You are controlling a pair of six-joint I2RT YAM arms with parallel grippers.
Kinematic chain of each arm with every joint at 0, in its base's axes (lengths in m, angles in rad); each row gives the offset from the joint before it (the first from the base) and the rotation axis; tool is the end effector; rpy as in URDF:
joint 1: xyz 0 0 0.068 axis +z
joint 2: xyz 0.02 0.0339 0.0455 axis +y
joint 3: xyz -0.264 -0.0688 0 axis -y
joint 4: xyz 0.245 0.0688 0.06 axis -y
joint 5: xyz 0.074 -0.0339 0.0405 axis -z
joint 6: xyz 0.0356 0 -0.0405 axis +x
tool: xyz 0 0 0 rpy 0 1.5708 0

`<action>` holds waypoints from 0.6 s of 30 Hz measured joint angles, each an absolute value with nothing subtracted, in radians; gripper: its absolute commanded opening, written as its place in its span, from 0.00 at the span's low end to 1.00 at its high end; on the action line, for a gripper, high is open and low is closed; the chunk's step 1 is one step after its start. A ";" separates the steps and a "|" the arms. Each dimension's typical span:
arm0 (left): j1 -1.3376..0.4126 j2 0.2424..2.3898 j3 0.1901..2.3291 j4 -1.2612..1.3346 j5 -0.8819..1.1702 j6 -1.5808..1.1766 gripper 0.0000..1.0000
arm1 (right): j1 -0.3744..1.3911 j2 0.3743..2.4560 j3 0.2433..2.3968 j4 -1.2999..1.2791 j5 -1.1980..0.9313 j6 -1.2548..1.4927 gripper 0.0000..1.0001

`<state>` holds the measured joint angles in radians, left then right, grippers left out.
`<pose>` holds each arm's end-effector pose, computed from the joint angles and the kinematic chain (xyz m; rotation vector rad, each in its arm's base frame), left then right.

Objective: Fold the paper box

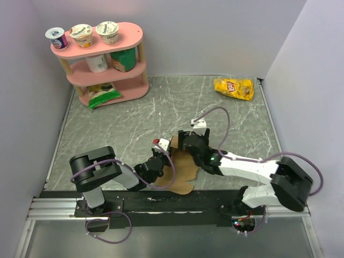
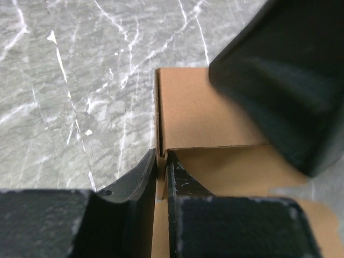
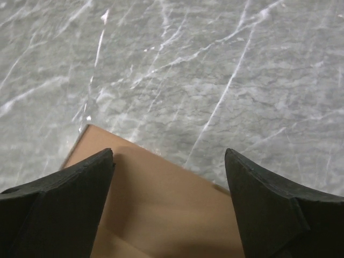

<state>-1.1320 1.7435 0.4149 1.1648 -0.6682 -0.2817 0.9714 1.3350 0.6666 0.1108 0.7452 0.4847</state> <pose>0.1402 -0.2468 0.1335 0.2382 1.7053 -0.4740 0.1738 0.2116 0.2124 -0.0587 1.9724 0.1494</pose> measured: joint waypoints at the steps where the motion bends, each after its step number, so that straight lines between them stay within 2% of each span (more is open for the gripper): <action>1: -1.131 1.730 0.411 1.148 -0.658 -0.283 0.01 | 0.952 1.305 0.644 0.121 0.699 0.455 0.94; 2: -1.131 1.715 0.411 1.123 -0.646 -0.284 0.01 | 0.932 1.262 0.613 0.129 0.651 0.422 0.98; 6: -1.121 1.646 0.411 1.012 -0.586 -0.291 0.01 | 0.906 1.063 0.524 0.121 0.476 0.281 1.00; 10: -1.093 1.593 0.411 0.923 -0.505 -0.290 0.01 | 0.902 0.924 0.532 0.060 0.310 0.138 1.00; 18: -1.060 1.529 0.411 0.826 -0.390 -0.263 0.01 | 0.876 1.006 0.701 -0.149 0.109 -0.004 1.00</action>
